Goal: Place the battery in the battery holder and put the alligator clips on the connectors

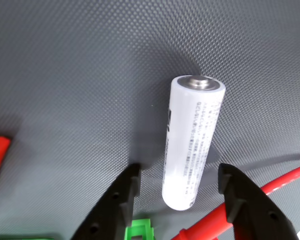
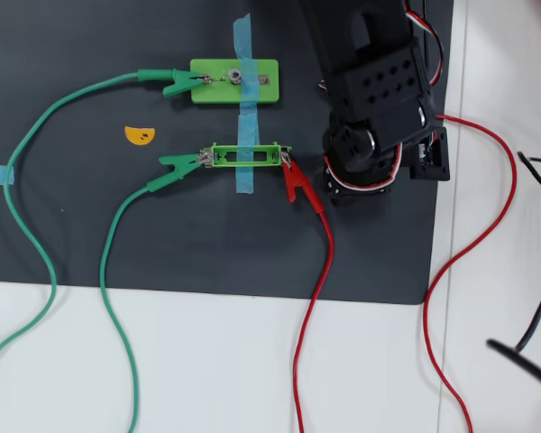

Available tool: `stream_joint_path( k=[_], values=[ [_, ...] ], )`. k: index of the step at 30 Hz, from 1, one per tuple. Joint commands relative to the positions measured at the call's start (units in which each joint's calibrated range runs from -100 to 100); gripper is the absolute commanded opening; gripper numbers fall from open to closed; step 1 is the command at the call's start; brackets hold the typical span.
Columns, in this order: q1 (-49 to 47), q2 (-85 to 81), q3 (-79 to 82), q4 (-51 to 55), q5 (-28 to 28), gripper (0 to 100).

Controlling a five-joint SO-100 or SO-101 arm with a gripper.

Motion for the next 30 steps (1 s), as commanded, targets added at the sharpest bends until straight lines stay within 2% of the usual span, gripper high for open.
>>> stream_joint_path(
  k=[1, 6, 11, 23, 30],
  values=[
    [0.2, 1.0, -3.7, 2.4, -0.1, 15],
    [0.3, 1.2, -4.1, 2.9, -0.1, 14],
    [0.2, 1.2, -4.1, 2.8, 0.2, 1],
    [0.6, 0.5, -4.1, 2.8, 1.3, 1],
    [0.1, -12.2, -0.2, 2.9, 1.6, 1]
  ],
)
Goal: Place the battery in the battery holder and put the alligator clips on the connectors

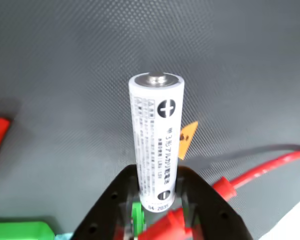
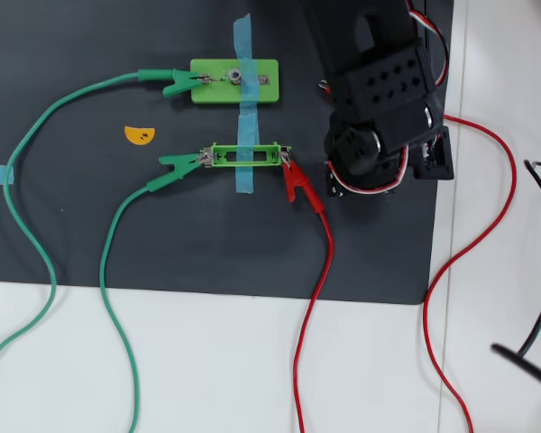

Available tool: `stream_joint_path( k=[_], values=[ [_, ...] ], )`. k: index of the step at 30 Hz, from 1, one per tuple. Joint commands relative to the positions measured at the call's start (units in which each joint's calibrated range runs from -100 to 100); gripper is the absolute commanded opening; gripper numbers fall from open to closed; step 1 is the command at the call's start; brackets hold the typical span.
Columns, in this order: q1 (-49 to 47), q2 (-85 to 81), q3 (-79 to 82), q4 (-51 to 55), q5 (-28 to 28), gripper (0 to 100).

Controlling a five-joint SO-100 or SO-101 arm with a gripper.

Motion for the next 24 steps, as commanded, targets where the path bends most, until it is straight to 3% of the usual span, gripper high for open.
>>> stream_joint_path(
  k=[1, 8, 24],
  values=[
    [0.1, -10.2, 1.3, 0.3, 0.3, 1],
    [1.1, -22.0, 7.4, 0.5, 2.7, 1],
    [20.6, -31.3, 20.0, -2.0, 6.7, 1]
  ],
)
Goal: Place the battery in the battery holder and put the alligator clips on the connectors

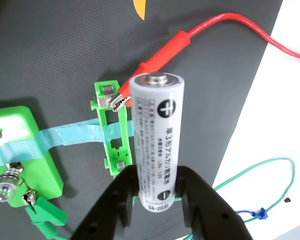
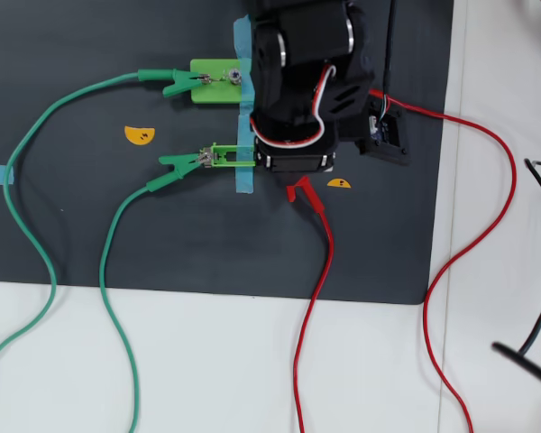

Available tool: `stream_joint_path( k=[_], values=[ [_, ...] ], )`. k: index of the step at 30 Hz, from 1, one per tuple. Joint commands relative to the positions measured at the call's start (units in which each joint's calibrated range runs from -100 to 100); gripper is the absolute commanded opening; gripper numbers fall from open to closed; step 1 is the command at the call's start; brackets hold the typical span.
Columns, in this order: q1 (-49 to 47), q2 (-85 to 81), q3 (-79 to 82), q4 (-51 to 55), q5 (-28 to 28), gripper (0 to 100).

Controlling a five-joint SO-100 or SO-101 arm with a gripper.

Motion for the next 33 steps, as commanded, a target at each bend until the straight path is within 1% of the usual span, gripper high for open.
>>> stream_joint_path(
  k=[1, 10, 16, 25, 33],
  values=[
    [4.1, -3.3, 0.7, -0.8, 0.9, 1],
    [9.8, -3.0, 2.9, -0.8, 1.8, 1],
    [9.8, -2.8, 2.9, -0.8, 1.7, 1],
    [9.3, 4.9, 2.5, -0.8, 1.6, 1],
    [7.9, 5.8, 2.3, -0.8, 1.7, 1]
  ],
)
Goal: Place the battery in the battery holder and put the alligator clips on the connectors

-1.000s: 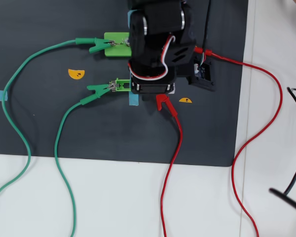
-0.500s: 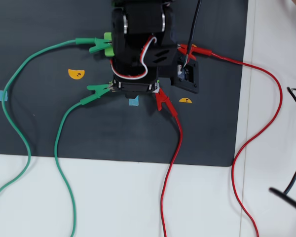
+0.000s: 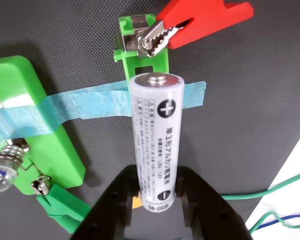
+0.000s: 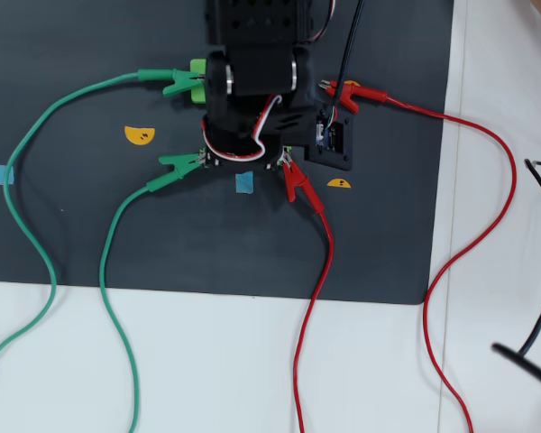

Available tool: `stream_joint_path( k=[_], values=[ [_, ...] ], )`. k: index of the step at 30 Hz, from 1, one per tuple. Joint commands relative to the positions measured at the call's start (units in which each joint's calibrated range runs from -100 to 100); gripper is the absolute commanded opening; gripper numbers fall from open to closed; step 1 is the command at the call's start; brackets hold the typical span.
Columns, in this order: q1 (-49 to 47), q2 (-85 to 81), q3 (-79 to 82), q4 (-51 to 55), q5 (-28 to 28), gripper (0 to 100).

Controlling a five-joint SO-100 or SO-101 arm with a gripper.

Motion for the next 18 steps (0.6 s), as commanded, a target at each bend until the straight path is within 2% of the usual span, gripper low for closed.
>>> stream_joint_path(
  k=[1, 18],
  values=[
    [-1.4, -0.2, -0.9, -0.8, 0.0, 1],
    [-0.2, 0.9, -0.3, -4.3, 0.0, 1]
  ],
)
